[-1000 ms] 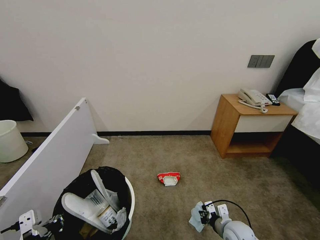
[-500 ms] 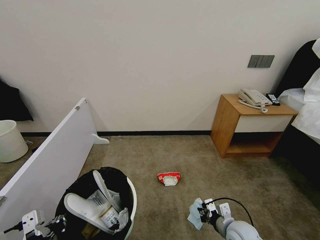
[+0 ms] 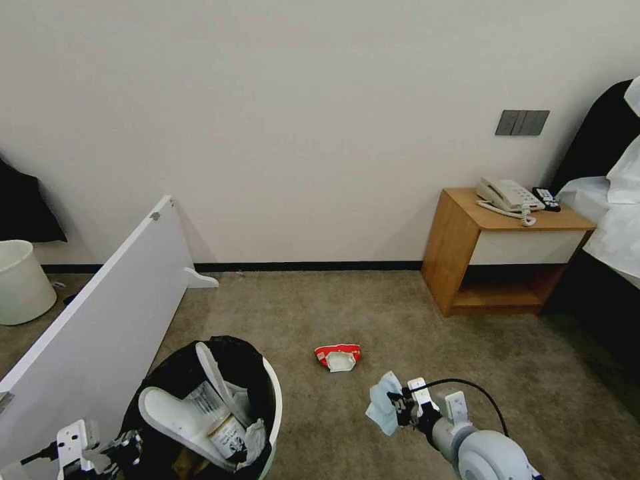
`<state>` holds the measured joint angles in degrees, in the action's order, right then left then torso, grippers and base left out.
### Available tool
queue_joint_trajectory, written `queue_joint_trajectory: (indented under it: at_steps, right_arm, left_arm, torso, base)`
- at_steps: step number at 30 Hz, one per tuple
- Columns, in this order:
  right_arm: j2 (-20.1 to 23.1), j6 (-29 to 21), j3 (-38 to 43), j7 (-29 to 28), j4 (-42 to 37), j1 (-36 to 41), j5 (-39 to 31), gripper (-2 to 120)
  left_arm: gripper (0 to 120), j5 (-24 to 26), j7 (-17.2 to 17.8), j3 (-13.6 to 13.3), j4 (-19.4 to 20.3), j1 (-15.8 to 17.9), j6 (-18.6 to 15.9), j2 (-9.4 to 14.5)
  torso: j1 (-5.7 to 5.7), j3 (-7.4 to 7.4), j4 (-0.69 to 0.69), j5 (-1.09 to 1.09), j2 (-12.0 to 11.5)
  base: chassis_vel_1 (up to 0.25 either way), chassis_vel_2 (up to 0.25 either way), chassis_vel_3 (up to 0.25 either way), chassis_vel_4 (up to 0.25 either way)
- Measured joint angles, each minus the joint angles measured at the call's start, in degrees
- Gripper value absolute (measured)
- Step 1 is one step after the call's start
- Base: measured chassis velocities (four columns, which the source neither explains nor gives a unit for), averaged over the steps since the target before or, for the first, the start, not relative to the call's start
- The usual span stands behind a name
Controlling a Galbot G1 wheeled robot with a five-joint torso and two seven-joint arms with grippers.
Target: Pick up the trash bin, then pick up the garbage from the floor and place it into the trash bin.
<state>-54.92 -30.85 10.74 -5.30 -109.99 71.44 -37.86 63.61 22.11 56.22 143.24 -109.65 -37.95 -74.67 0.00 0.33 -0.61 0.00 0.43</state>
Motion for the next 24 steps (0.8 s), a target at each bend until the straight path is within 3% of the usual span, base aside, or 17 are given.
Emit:
queue_joint_trajectory:
  at_steps: [11,24]
  right_arm:
    - [2.1,1.7,0.0,1.3,-7.5,-3.7,-6.0,0]
    - [2.9,9.7,-3.6,9.3,-12.3,-13.0,-13.6,0]
  left_arm:
    - [2,-0.4,0.1,-2.4,0.0,0.3,0.0,0.2]
    - [2,-0.9,0.1,-3.1,0.0,0.5,0.0,0.2]
  torso:
    - [0.0,0.0,0.0,-0.01,0.0]
    - [0.0,0.0,0.0,0.0,0.0]
  base:
    - [0.0,0.0,0.0,0.0]
    - [0.0,0.0,0.0,0.0]
